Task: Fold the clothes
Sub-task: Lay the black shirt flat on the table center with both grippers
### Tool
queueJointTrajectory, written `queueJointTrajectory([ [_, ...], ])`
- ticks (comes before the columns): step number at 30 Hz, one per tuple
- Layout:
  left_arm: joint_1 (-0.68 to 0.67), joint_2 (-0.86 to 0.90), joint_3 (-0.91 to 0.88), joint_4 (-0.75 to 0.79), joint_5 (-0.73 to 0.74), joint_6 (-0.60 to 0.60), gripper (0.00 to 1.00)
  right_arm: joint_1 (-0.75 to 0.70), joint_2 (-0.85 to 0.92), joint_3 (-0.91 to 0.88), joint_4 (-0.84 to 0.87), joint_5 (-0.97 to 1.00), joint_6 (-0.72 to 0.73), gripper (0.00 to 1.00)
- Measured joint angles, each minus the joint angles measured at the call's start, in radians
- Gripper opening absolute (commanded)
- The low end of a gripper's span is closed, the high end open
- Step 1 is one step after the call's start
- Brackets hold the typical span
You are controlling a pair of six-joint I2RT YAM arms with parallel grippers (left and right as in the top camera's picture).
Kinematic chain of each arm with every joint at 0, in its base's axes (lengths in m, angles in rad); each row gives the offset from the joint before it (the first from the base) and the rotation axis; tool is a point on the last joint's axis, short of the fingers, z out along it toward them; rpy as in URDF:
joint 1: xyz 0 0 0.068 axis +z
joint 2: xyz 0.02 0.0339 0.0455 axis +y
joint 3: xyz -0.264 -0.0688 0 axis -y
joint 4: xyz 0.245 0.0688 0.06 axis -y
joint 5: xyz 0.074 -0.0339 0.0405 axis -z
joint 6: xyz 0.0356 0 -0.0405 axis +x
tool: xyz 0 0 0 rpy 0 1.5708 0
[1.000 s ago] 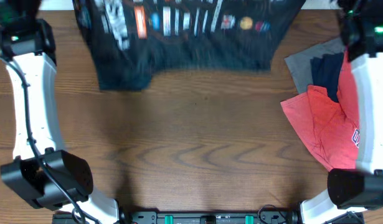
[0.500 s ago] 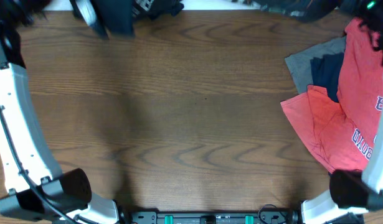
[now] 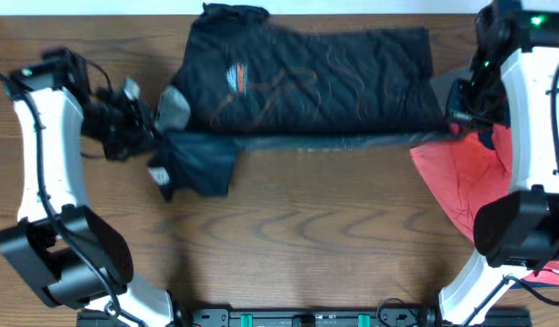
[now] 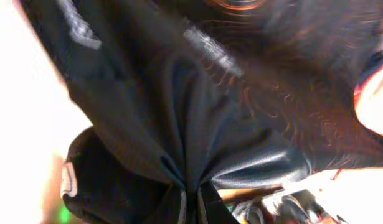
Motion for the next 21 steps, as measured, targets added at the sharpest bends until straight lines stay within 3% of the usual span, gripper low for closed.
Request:
queueJointTrajectory([
  [5, 0.001, 0.0, -0.21, 0.004, -0.054, 0.014, 0.06, 0.0, 0.0, -0.238, 0.047, -0.019, -0.006, 0.01],
  [11, 0.001, -0.029, -0.388, 0.051, -0.153, -0.006, 0.06, 0.0, -0.036, -0.538, 0.219, -0.078, -0.031, 0.01],
  [16, 0.006, -0.197, -0.516, 0.073, -0.223, -0.049, 0.06, -0.025, -0.165, -0.754, 0.285, -0.103, -0.032, 0.01],
  [21, 0.008, -0.391, -0.561, 0.076, -0.235, -0.094, 0.06, -0.036, -0.325, -0.842, 0.328, -0.107, -0.028, 0.01],
])
